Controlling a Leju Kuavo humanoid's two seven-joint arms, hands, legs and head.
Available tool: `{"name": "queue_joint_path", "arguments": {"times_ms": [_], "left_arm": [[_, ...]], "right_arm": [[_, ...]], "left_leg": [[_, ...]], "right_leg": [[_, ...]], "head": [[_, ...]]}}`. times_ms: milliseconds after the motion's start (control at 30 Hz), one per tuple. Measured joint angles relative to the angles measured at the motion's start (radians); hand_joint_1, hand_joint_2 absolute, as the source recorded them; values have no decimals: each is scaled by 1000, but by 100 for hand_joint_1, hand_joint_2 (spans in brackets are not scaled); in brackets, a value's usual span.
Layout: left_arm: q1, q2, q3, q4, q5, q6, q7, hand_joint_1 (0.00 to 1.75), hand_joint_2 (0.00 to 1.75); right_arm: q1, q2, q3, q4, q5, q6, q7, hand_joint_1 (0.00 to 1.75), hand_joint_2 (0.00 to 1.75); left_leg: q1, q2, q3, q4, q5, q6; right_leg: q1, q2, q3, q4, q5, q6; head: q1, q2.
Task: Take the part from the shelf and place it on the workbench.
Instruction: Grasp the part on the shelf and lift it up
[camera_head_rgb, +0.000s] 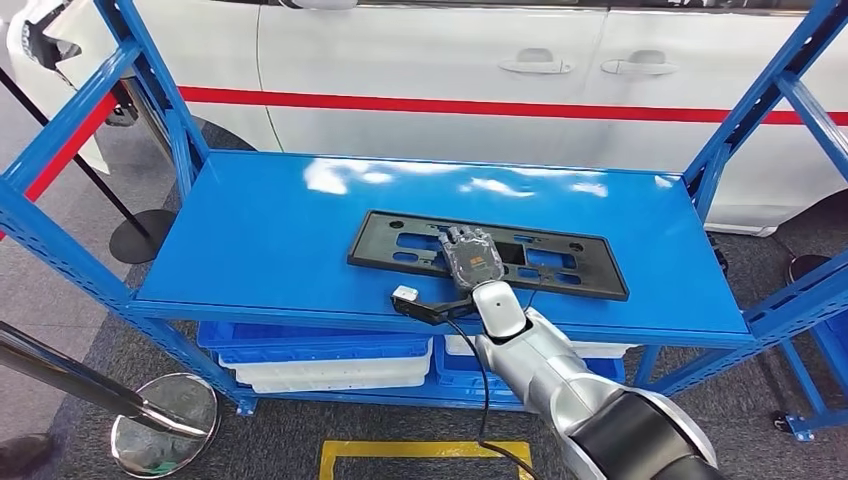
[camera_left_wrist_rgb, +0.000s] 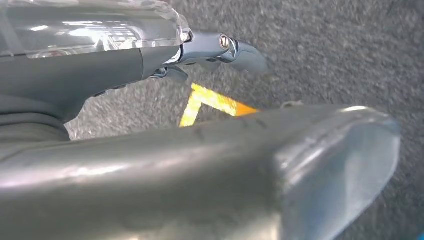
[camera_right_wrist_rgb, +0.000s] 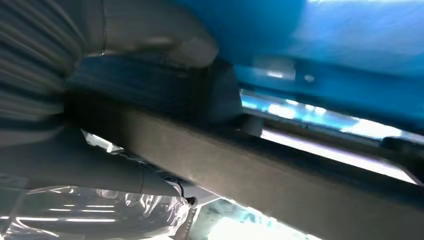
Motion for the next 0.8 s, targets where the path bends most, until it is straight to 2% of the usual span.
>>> {"name": "queue_joint_path", "arguments": {"times_ms": [33, 67, 133, 233, 267, 300, 367, 400, 433, 533, 667, 733, 767, 800], "left_arm": [[-1, 0, 0, 0, 0, -2, -1, 0, 0], [-2, 0, 0, 0, 0, -3, -1, 0, 0], [-2, 0, 0, 0, 1, -5, -1, 0, 0], [-1, 2, 0, 0, 3, -6, -2, 0, 0], [-1, 2, 0, 0, 3, -6, -2, 0, 0], [-1, 2, 0, 0, 3, -6, -2, 0, 0], [0, 2, 0, 0, 3, -6, -2, 0, 0], [0, 2, 0, 0, 3, -7, -3, 0, 0], [1, 2, 0, 0, 4, -7, -3, 0, 0], [1, 3, 0, 0, 5, -8, -4, 0, 0], [1, 3, 0, 0, 5, -8, -4, 0, 0], [0, 4, 0, 0, 5, -9, -6, 0, 0], [0, 5, 0, 0, 3, -14, -18, 0, 44], [-1, 6, -1, 0, 2, -20, -45, 0, 87]], "right_arm": [[-4, -4, -4, 2, 1, 0, 3, 175, 175], [-8, -8, -8, 4, 2, 1, 5, 175, 175], [-12, -13, -13, 8, 4, 1, 6, 175, 175], [-17, -18, -16, 13, 6, 1, 6, 174, 175], [-18, -19, -17, 14, 6, 1, 6, 174, 175], [-18, -19, -17, 16, 6, 1, 7, 174, 175], [-18, -20, -19, 19, 7, 2, 8, 174, 175], [-17, -21, -20, 21, 8, 2, 9, 174, 175], [-17, -21, -21, 22, 9, 2, 9, 173, 175], [-17, -22, -23, 25, 12, 1, 9, 171, 175], [-18, -22, -23, 25, 12, 1, 9, 171, 175], [-18, -22, -25, 25, 13, 0, 9, 172, 175], [-19, -22, -30, 26, 16, -3, 9, 172, 175], [-20, -24, -40, 26, 19, -8, 5, 173, 175]], "left_leg": [[-1, 0, 1, 0, -1, -3], [-2, 0, 1, 0, -2, -8], [-2, 0, 2, -3, -2, -19], [-2, 1, -1, 10, -16, -32], [-2, 2, -13, 37, -35, -35], [-1, 2, -36, 88, -63, -38], [0, 2, -98, 223, -126, -45], [0, 2, -125, 278, -143, -48], [1, 2, -134, 295, -138, -51], [3, 3, -124, 270, -105, -53], [3, 3, -120, 262, -100, -54], [6, 4, -77, 172, -54, -53], [5, 4, -46, 108, -30, -45], [5, 5, -17, 45, -7, -32]], "right_leg": [[3, 0, 29, -59, 20, -5], [6, 0, 45, -94, 28, -9], [9, -1, 49, -107, 29, -15], [0, -4, 58, -123, 37, -27], [-2, -5, 60, -127, 39, -31], [-2, -5, 60, -127, 39, -33], [-1, -6, 60, -127, 38, -37], [0, -6, 60, -126, 37, -38], [0, -6, 61, -125, 36, -38], [-1, -5, 62, -123, 34, -36], [-1, -5, 63, -123, 34, -36], [-2, -5, 64, -118, 30, -32], [0, -4, 63, -114, 28, -25], [0, -4, 54, -93, 12, -14]], "head": [[0, 0], [0, 0], [0, 0], [0, 0], [0, 0], [0, 0], [0, 0], [0, 0], [0, 0], [0, 0], [0, 0], [0, 0], [0, 0], [0, 0]]}}
